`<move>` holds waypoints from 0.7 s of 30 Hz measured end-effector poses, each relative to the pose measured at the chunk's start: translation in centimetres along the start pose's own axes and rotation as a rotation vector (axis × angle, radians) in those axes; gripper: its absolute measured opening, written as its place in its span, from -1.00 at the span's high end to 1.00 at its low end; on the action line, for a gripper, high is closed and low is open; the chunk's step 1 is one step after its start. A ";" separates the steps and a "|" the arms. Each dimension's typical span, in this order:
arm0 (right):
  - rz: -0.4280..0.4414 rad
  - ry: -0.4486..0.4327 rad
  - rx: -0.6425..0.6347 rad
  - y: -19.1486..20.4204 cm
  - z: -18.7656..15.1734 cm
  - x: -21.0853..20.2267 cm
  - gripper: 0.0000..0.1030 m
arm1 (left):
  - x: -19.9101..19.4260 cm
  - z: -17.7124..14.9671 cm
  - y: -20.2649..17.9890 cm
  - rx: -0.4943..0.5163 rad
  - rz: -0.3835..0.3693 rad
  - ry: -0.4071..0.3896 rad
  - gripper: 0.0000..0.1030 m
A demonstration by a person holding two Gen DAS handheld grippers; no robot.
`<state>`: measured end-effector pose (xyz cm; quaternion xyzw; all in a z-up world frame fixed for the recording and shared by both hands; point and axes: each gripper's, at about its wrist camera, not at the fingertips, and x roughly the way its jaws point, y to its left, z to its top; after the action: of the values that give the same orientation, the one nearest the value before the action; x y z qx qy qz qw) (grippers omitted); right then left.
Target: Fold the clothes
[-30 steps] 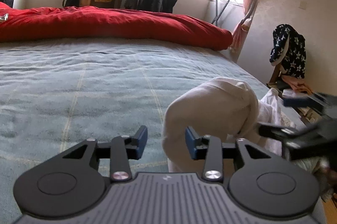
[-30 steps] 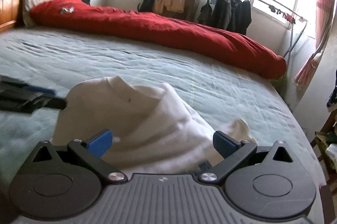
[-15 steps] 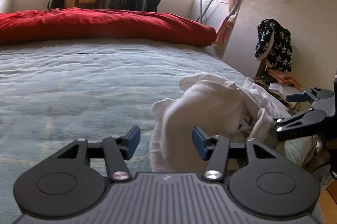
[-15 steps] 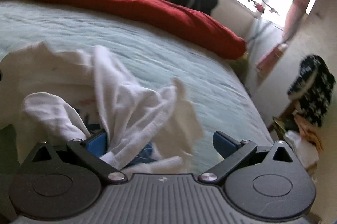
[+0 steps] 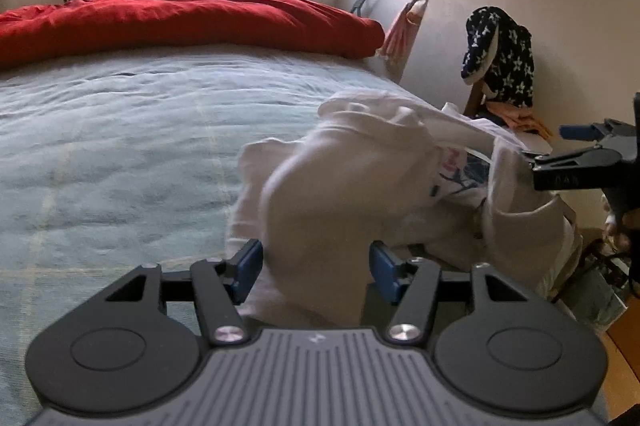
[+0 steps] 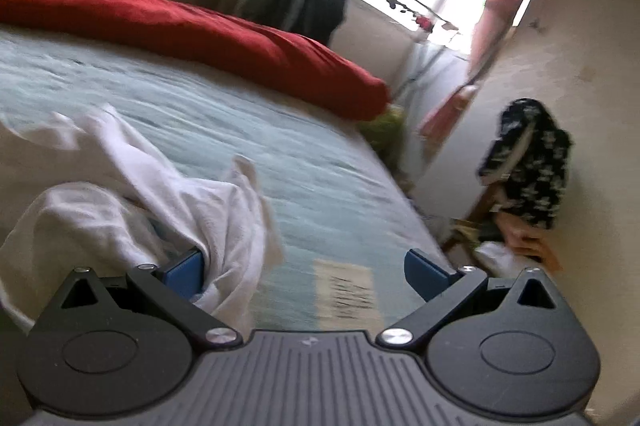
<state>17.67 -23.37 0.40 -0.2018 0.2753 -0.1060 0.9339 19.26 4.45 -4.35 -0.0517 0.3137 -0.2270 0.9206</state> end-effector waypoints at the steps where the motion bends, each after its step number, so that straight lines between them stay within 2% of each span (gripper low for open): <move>1: -0.017 0.009 0.003 -0.6 -0.2 0.3 -1.00 | 0.3 0.0 -0.1 0.003 -0.001 -0.001 -0.14; 8: -0.093 0.069 0.053 -4.1 -1.7 1.9 -1.00 | 1.9 0.2 0.4 -0.015 0.031 0.016 -0.12; 10: -0.063 0.070 0.073 -4.7 -1.7 1.7 -1.00 | 2.1 0.1 0.4 -0.011 0.032 0.019 -0.12; 15: 0.159 -0.042 0.047 -3.2 -0.8 0.0 -1.00 | 2.2 0.2 0.1 0.001 0.039 0.026 -0.09; 21: 0.197 -0.102 -0.115 1.4 1.6 1.5 -1.00 | 2.1 0.0 -0.3 0.011 0.046 0.031 -0.09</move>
<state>19.96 -22.03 0.31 -0.2320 0.2517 0.0127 0.9395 20.60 3.22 -5.38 -0.0359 0.3279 -0.2082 0.9208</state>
